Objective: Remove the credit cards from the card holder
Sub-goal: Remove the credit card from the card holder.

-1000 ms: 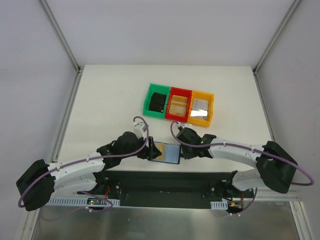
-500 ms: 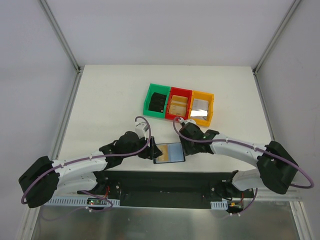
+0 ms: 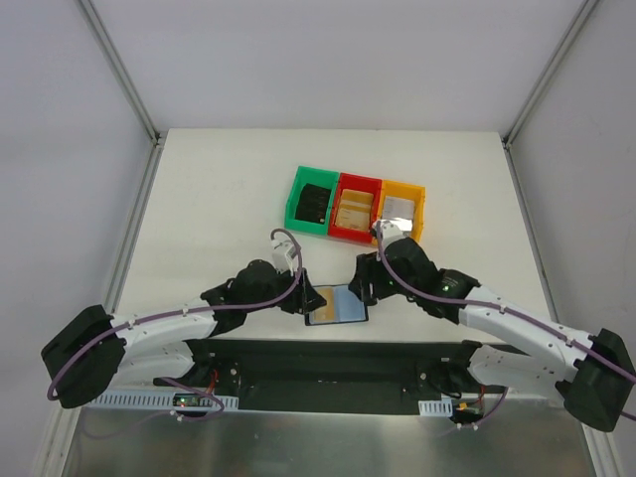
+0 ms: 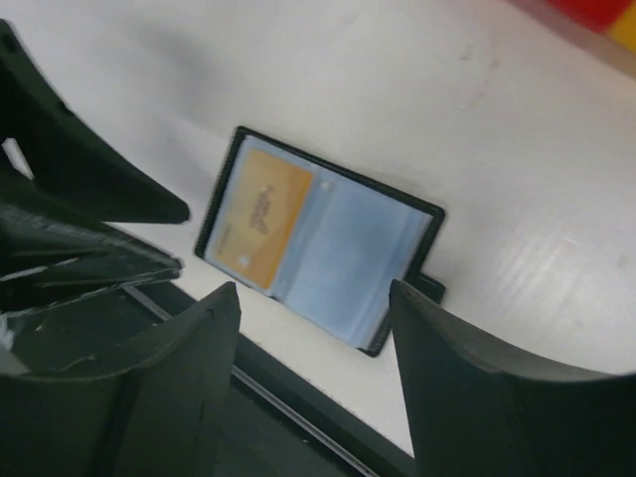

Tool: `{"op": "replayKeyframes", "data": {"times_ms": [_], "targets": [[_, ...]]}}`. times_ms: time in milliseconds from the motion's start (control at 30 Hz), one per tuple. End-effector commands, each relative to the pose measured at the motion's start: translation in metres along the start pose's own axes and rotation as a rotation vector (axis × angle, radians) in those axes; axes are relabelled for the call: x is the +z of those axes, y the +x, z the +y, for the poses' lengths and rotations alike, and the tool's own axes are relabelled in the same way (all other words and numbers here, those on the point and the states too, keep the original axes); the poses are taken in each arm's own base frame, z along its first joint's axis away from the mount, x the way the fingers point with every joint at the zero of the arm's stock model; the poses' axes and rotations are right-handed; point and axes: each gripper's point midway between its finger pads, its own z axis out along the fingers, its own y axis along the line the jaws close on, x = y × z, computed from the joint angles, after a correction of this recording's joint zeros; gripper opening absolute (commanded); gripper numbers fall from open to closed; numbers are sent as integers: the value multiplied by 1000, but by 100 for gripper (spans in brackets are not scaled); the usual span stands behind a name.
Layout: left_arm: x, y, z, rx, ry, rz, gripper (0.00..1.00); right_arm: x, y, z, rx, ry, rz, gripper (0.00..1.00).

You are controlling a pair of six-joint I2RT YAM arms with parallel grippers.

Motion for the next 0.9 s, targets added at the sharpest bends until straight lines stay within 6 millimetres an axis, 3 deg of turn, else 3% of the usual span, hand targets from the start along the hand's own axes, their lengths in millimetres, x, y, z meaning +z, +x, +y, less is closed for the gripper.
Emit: {"op": "replayKeyframes", "data": {"times_ms": [0,67,167,333,600,867], "targets": [[4,0,-12,-40,79,-16,36,8,-7,54,8,-309,-49,62],[6,1,-10,-43,75,-11,26,11,-10,57,27,-315,-16,55],[9,4,-3,-43,48,-2,15,22,1,54,78,-328,51,41],[17,14,15,-62,-18,25,4,38,8,53,154,-354,32,41],[23,23,43,-84,-138,34,0,52,20,56,195,-377,59,41],[24,29,57,-97,-205,46,0,67,31,56,219,-377,104,41]]}}
